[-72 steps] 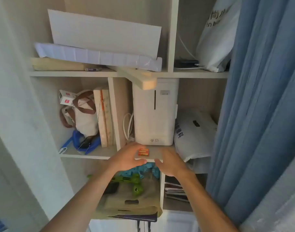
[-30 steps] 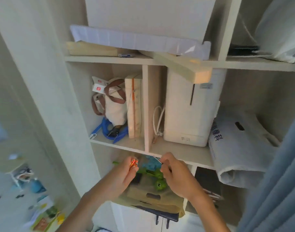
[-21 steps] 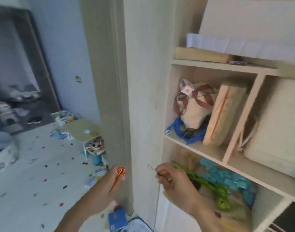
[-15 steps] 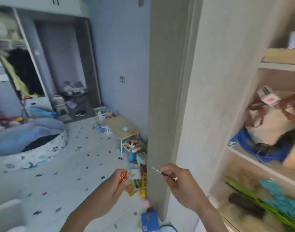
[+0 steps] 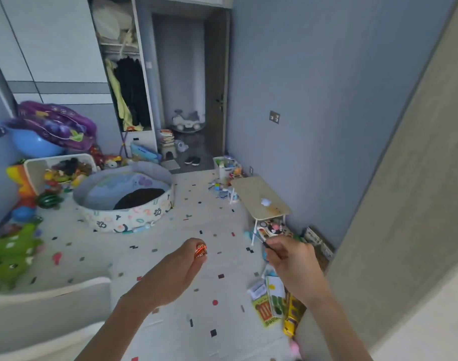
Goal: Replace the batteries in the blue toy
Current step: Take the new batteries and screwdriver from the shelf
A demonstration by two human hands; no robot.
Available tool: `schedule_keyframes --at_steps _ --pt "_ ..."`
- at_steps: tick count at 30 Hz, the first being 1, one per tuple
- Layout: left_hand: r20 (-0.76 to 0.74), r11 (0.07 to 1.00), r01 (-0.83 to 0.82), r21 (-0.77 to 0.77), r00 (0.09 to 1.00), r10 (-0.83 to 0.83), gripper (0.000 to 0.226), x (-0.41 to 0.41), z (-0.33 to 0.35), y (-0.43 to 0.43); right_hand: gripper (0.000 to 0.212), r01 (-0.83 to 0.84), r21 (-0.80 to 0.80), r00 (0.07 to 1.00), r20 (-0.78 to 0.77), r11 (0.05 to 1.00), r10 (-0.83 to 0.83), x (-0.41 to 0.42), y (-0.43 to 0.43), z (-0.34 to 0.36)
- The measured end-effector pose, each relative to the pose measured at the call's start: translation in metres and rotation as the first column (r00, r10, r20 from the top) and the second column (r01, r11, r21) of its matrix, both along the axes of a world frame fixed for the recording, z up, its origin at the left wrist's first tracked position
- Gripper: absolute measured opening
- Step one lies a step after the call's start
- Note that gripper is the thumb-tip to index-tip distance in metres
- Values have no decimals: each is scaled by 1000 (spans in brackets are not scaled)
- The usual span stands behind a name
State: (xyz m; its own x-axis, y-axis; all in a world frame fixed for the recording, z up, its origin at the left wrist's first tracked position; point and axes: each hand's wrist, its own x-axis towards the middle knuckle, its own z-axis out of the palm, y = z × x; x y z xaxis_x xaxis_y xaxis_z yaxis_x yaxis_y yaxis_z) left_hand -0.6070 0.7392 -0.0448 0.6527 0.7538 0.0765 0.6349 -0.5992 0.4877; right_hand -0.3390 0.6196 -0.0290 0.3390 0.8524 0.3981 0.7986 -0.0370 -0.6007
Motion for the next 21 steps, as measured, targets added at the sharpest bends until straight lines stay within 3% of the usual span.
schedule_keyframes --at_steps 5,12,21 --pt "9 999 -41 2 999 41 19 23 -3 124 12 -37 27 998 43 999 35 23 140 -9" --pt "-39 994 -107 -12 994 106 25 65 22 305 14 -80 31 995 -58 996 82 66 333 -9" --pt "-108 996 -77 51 991 82 16 137 21 546 12 -26 50 986 -164 998 34 123 565 -29"
